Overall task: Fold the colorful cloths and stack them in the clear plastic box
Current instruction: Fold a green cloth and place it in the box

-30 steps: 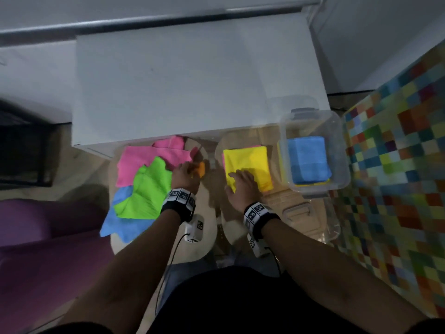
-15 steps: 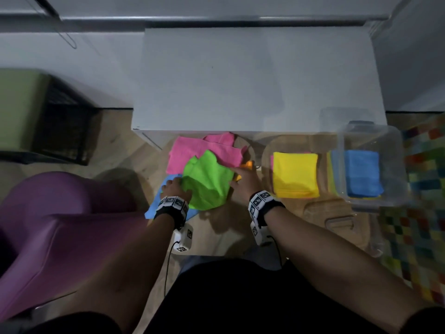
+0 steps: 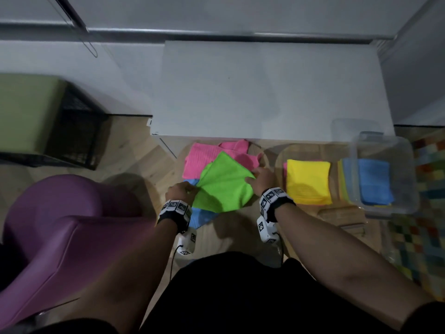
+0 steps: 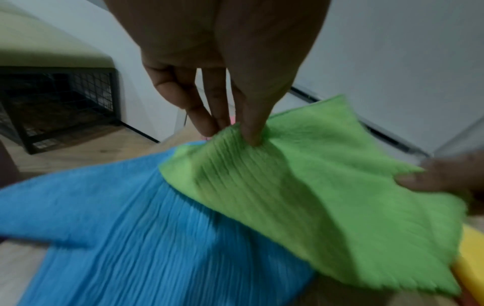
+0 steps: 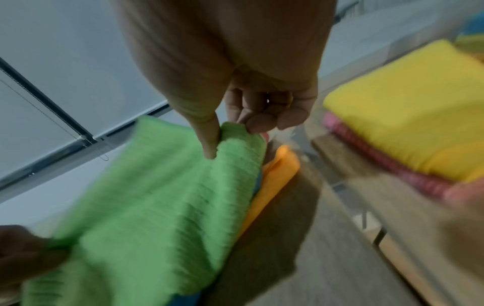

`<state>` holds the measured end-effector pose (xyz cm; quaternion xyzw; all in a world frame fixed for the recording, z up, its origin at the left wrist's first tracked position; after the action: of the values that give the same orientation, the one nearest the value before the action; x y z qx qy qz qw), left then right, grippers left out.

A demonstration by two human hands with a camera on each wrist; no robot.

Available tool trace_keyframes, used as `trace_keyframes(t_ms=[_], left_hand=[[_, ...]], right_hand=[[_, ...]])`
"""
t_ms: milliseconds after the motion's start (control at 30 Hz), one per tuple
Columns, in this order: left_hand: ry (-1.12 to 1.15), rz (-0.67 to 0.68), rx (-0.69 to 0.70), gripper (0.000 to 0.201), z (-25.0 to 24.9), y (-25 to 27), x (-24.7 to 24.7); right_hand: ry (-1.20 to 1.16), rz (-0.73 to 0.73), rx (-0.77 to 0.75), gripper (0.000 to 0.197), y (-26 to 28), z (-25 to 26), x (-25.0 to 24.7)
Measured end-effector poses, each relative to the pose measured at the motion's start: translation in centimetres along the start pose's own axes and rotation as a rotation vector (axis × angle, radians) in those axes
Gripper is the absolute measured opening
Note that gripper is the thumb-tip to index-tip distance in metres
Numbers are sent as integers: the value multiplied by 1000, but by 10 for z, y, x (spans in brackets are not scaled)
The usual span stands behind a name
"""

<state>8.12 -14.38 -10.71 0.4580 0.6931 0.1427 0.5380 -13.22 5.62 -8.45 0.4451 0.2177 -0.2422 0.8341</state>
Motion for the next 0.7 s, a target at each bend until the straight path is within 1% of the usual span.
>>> trace_keyframes(t_ms=[67, 133, 233, 300, 367, 400, 433, 467, 500, 567, 600, 633, 700], left_hand=[[84, -40, 31, 30, -4, 4, -14], [119, -85, 85, 33, -14, 11, -27], [157, -215, 121, 30, -38, 30, -54], [287, -238, 147, 30, -55, 38, -71], [444, -186, 212, 22, -75, 39, -87], [529, -162, 265, 17, -88, 42, -97], [575, -138, 315, 15, -100, 42, -105], [609, -131, 364, 17, -111, 44, -113], [653, -141, 378, 20, -118, 43, -122], [883, -164, 355, 20, -120, 42, -130], [985, -149, 355, 19, -125, 48, -130], [1050, -80, 386, 24, -135, 54, -124], [1080, 138, 464, 49, -159, 68, -100]], right_hand=[[-63, -36, -37, 41, 4, 4, -19], [-46, -37, -98, 32, 6, 12, -31], [-69, -86, -156, 41, 13, 19, -50], [-121, -95, -208, 37, 23, 31, -65], [-262, -6, -255, 25, 33, 47, -77], [-366, 57, -262, 17, 39, 56, -82], [-479, 103, -248, 14, 42, 63, -86], [-604, 133, -224, 14, 44, 67, -89], [-755, 141, -197, 16, 44, 69, -92], [-1024, 158, -164, 20, 45, 73, -98], [-1101, 163, -162, 25, 46, 74, -103], [-1157, 168, -162, 31, 52, 78, -110], [-1203, 191, -199, 32, 59, 84, -125]])
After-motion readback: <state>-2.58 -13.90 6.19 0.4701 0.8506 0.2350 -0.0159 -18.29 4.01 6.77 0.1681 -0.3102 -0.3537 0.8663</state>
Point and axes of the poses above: each hand's wrist, its own y-axis away from the middle knuckle, its own x-axis out of the palm, z = x × y, the point moved 7 cm from there along -y, towards the middle knuckle, and after that the axes turned 14 degrees about z, right-handed, at the moved point
